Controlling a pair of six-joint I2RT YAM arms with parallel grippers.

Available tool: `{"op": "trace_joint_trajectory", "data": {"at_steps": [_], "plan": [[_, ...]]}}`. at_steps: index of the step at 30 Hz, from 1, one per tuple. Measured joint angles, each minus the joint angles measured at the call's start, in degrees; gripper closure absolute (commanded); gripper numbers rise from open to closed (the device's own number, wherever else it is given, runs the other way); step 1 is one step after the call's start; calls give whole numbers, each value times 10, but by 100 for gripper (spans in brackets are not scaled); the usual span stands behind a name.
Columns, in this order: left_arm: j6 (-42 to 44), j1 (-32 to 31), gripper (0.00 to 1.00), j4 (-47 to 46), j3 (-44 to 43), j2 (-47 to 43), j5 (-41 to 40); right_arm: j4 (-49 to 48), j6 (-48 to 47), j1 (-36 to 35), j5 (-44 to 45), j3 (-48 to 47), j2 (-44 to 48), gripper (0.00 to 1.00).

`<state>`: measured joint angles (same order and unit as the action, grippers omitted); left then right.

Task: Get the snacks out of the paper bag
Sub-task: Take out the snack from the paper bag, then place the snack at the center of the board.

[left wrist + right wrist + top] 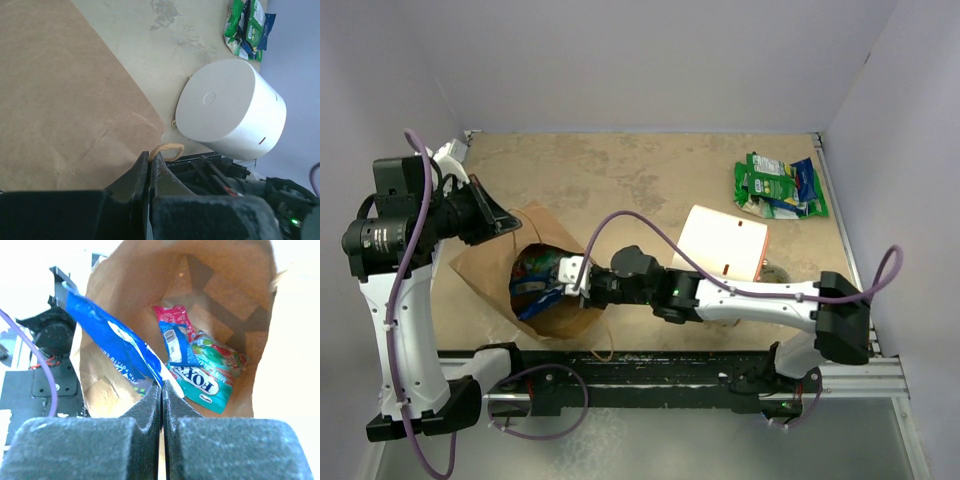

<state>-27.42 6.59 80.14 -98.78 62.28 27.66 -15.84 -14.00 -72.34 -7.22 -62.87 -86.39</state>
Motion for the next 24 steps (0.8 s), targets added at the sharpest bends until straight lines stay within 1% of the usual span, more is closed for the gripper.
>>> {"op": "trace_joint_trajectory", "data": {"at_steps": [5, 9, 11, 13, 16, 18, 20, 24], "plan": [[-12, 0, 100, -7, 26, -11, -5, 57, 41, 0, 38, -15, 83, 100], [-25, 0, 100, -9, 36, -10, -36, 107, 53, 0, 89, -38, 152, 100], [-35, 0, 100, -9, 40, -11, -56, 137, 58, 0, 132, -59, 185, 100], [-39, 0, 100, -13, 45, -11, -70, 156, 66, -1, 194, -85, 212, 100], [-49, 0, 100, -18, 55, -12, -79, 156, 69, 5, 290, -119, 236, 100], [-52, 0, 100, -22, 63, -13, -80, 151, 66, 28, 339, -149, 236, 100], [-60, 0, 100, -27, 69, -13, -79, 152, 66, 73, 372, -184, 222, 100], [-64, 0, 100, -30, 75, -13, -78, 150, 75, 198, 426, -250, 163, 100]]}}
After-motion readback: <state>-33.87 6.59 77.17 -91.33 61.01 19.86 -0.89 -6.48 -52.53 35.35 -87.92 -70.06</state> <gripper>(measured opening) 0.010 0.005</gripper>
